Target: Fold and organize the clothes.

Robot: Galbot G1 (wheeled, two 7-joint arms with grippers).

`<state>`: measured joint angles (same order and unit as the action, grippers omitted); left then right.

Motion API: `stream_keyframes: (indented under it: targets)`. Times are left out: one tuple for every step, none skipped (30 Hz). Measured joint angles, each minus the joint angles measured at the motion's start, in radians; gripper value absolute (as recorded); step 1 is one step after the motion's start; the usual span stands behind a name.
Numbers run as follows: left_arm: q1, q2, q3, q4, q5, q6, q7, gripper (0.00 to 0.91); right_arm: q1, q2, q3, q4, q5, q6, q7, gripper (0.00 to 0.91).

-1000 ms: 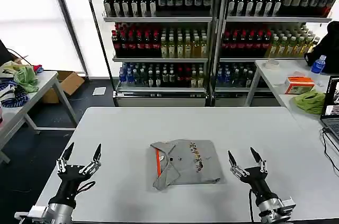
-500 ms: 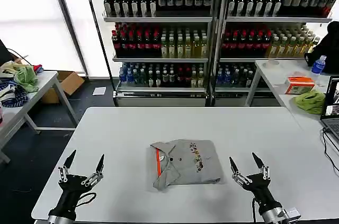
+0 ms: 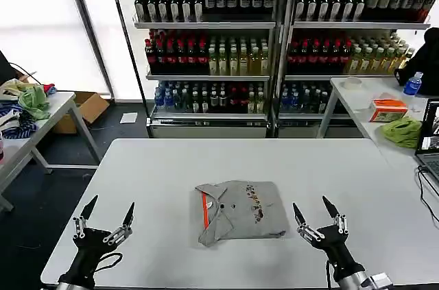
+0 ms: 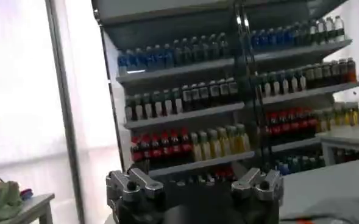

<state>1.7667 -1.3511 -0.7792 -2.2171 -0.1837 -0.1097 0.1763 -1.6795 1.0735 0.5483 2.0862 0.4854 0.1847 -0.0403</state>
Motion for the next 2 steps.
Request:
stream_keyframes:
  targets:
    - [0.003,-0.002,0.0,-0.003,0.0,0.001,0.003,0.907,-0.002,0.0,0.002,0.003,0.001,0.001,-0.002,0.907]
    - [0.005,-0.005,0.0,-0.007,-0.001,0.002,0.006,0.907,-0.006,-0.001,0.004,0.005,0.003,0.004,-0.006,0.907]
